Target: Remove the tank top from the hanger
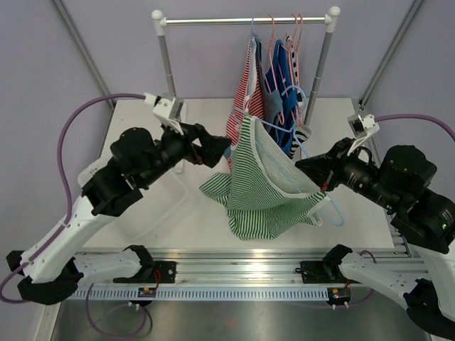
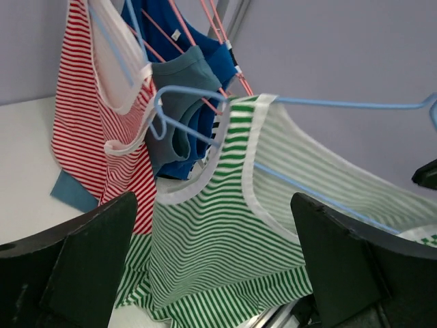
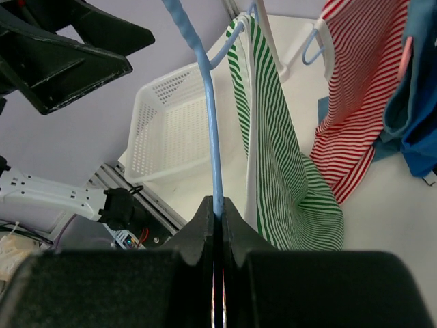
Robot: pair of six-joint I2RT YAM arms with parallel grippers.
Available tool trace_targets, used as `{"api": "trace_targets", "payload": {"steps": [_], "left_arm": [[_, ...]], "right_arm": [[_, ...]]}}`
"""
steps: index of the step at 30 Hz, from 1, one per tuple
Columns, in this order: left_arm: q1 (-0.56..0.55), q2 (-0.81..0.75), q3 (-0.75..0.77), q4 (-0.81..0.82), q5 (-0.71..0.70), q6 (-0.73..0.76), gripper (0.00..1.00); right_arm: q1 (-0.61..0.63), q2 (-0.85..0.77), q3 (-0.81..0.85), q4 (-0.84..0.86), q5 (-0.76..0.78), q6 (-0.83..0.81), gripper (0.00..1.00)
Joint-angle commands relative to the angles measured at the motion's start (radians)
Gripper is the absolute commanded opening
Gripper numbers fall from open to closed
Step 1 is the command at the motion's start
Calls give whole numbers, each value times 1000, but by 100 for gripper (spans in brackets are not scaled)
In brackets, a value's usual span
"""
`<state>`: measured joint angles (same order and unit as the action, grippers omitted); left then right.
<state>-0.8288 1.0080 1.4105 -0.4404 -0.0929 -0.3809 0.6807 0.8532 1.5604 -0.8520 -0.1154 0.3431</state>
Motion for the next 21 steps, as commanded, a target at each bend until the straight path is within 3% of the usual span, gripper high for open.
{"api": "trace_targets", "payload": {"steps": [1,3,8,14,21], "left_arm": [[-148,72,73,74,-287,111,99],[-205,135,100,74,-355,157,99],[-224,222,116,106,-340,183,98],[-222,313,127,112,-366,194,79],[-224,328,102,164,-318,188,75]], "right_arm": [[6,-39,-26,1,43,37,0],[6,-63,-43,-7,39,42,0],[6,-89,-49,-25,19,46,0],[6,-86,-37,-48,13,33,0],[6,-57,-37,-51,0,19,0]]}}
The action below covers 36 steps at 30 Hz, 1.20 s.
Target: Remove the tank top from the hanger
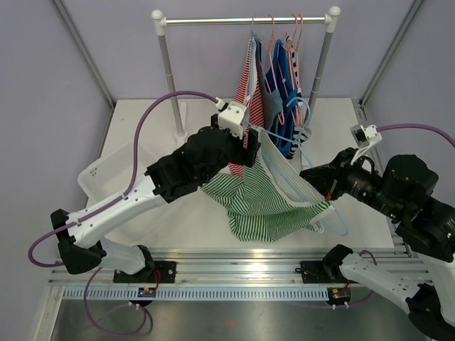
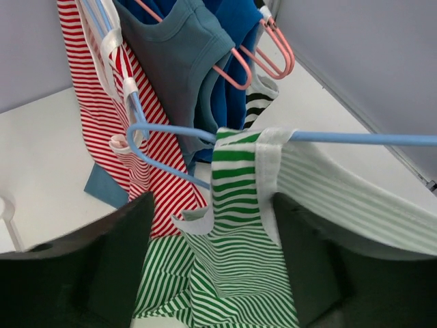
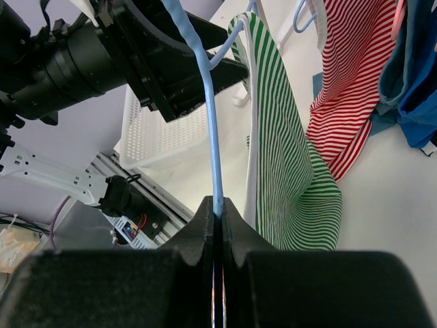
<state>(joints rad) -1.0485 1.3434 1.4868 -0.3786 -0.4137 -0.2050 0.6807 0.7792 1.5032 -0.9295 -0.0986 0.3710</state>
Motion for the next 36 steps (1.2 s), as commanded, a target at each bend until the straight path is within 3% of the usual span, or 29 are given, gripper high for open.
{"api": "trace_targets", "payload": {"steps": [1,2,4,10,14,15,16,17,19,22,28,32,33,36], "left_arm": [[-4,-6,23,110,3,13,67],[-2,-4,23,112,1,10,53],[-2,0,23,113,-17,10,43],[7,19,21,113,-40,-4,0],[16,20,15,119,-27,-13,1],[18,19,12,122,-7,-14,15],[18,16,7,129,9,-13,40],[18,14,4,135,42,-14,49],[18,4,-9,147,68,-22,59],[18,-7,-31,171,104,-30,61],[18,43,3,130,53,-23,57],[19,40,-5,135,15,-27,39],[19,37,-5,135,10,-27,28],[21,34,-3,118,-26,-25,12]], "right_arm": [[8,17,19,27,-7,-9,0],[6,20,20,26,-4,-12,0],[6,23,19,26,-1,-14,0],[6,23,11,24,20,-23,0],[6,23,8,23,28,-26,0],[6,25,6,23,28,-27,0],[6,25,8,21,28,-29,0],[6,28,11,20,27,-27,0],[6,29,12,21,28,-32,0],[6,31,14,24,30,-34,0],[6,25,20,44,-41,-21,0],[6,22,20,38,-10,-32,0],[6,25,17,31,9,-35,0],[6,34,9,21,17,-44,0]]}}
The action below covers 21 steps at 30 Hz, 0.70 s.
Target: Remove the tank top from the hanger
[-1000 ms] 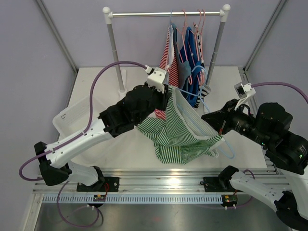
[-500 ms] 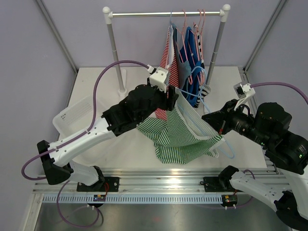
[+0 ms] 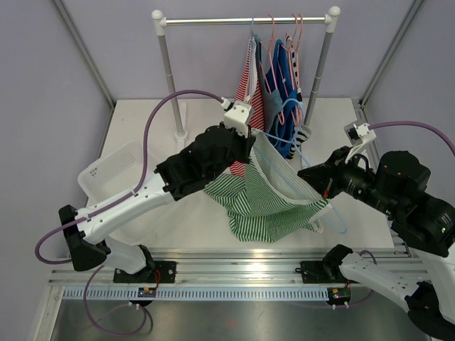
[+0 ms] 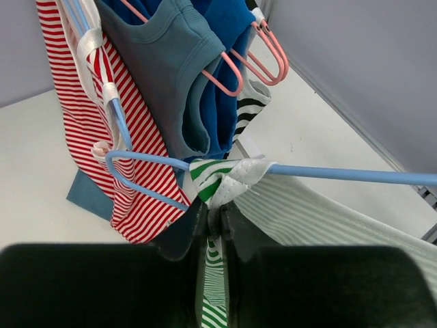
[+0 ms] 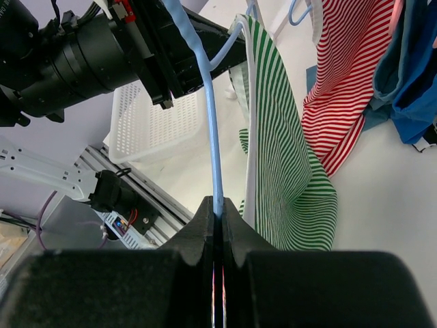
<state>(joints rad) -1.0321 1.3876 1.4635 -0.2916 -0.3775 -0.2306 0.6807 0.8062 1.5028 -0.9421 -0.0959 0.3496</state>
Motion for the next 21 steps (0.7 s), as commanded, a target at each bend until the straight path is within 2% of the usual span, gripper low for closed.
{"api": "trace_targets", "payload": {"steps": [1,4,6,11,14,19,21], "left_arm": [[4,-12,23,25,-78,-4,6],[15,-32,8,5,-124,-21,5],[41,-47,-11,-1,-130,-30,0],[165,-99,-69,-64,-149,-117,0],[236,-143,-107,-95,-143,-164,0],[264,-186,-147,-124,-132,-196,0],[264,-217,-179,-133,-80,-211,0]], "right_arm": [[6,8,4,31,16,-38,0],[6,8,-16,8,71,-70,0],[6,4,-33,-1,81,-89,0],[6,-53,-93,-1,-40,-178,0],[6,-120,-128,29,-111,-212,0],[6,-237,-197,127,-130,-259,0],[6,-269,-260,214,-127,-265,0]]}}
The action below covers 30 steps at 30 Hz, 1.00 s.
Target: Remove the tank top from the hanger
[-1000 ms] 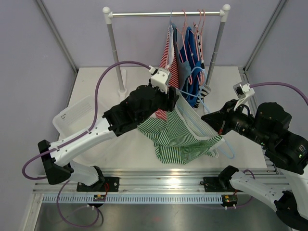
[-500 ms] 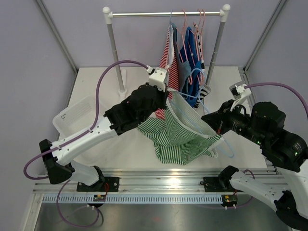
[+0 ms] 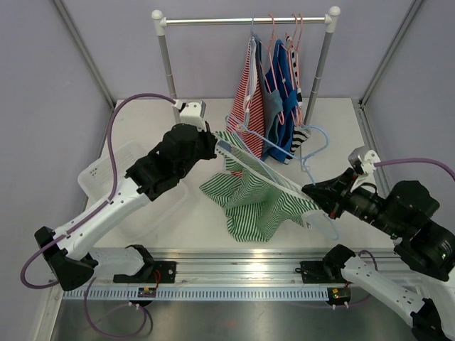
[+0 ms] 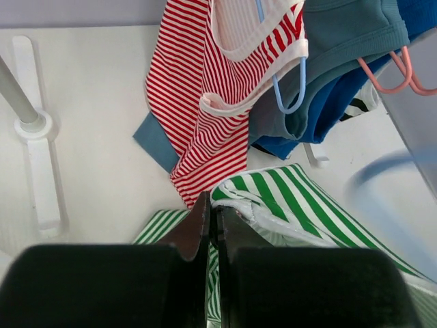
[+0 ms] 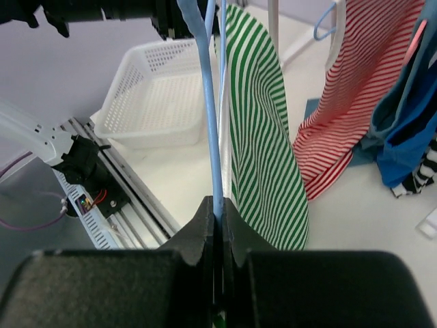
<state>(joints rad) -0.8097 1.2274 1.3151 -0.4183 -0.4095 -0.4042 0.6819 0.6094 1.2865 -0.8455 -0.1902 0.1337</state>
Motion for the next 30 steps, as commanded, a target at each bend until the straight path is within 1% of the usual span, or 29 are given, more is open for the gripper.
{"api": "trace_targets", "payload": {"steps": [1,2,3,4,5,6,7,8,9,11,12,13,15,16,17,18,21,22,23,25,26,27,28,29,30], "left_arm": [[41,-74,-45,-11,-25,-47,0],[40,-91,-62,-17,36,-54,0],[40,-147,-109,-5,70,-67,0],[38,-175,-135,3,101,-74,0],[37,-210,-161,22,160,-84,0],[34,-239,-227,39,202,-82,0],[32,-296,-252,55,245,-79,0],[23,-314,-279,67,311,-78,0],[17,-331,-302,76,348,-67,0],[-15,-353,-370,84,403,-51,0],[-32,-356,-387,81,403,-39,0],[-67,-358,-430,84,403,-33,0],[-103,-359,-473,104,449,-19,0],[-129,-359,-494,119,475,-18,0],[-140,-365,-546,159,532,-15,0],[-150,-368,-569,176,549,-13,0],[-177,-375,-655,205,537,-33,0],[-181,-370,-666,190,514,-39,0],[-186,-361,-677,150,456,-42,0],[-212,-319,-668,93,353,-77,0],[-218,-298,-657,26,268,-93,0],[-224,-270,-633,-9,227,-126,0],[-233,-255,-623,-42,154,-145,0],[-239,-247,-613,-86,132,-156,0],[-244,-240,-599,-100,118,-168,0]], "right_arm": [[5,-109,-79,166,-32,-46,0],[5,-128,-120,219,-31,-36,0],[5,-143,-162,344,-26,-22,0],[5,-160,-238,408,-22,4,0],[5,-161,-271,469,-14,15,0],[5,-155,-294,585,-11,24,0],[5,-126,-327,642,-9,55,0],[5,-103,-338,701,-14,73,0],[5,-74,-345,815,-29,90,0],[5,34,-337,934,-90,132,0],[7,74,-308,1018,-104,159,0],[5,155,-287,1048,-117,171,0],[5,228,-228,1118,-112,208,0],[5,289,-214,1143,-106,219,0],[5,317,-207,1169,-94,227,0],[5,358,-202,1230,-91,242,0],[8,400,-228,1352,-65,245,0],[8,412,-231,1367,-48,241,0],[8,415,-233,1379,-23,231,0],[8,429,-175,1291,7,215,0],[10,438,-130,1213,27,219,0],[10,473,-24,1025,40,224,0],[11,496,41,916,61,234,0],[11,522,103,716,102,247,0],[15,571,207,635,124,254,0]]}}
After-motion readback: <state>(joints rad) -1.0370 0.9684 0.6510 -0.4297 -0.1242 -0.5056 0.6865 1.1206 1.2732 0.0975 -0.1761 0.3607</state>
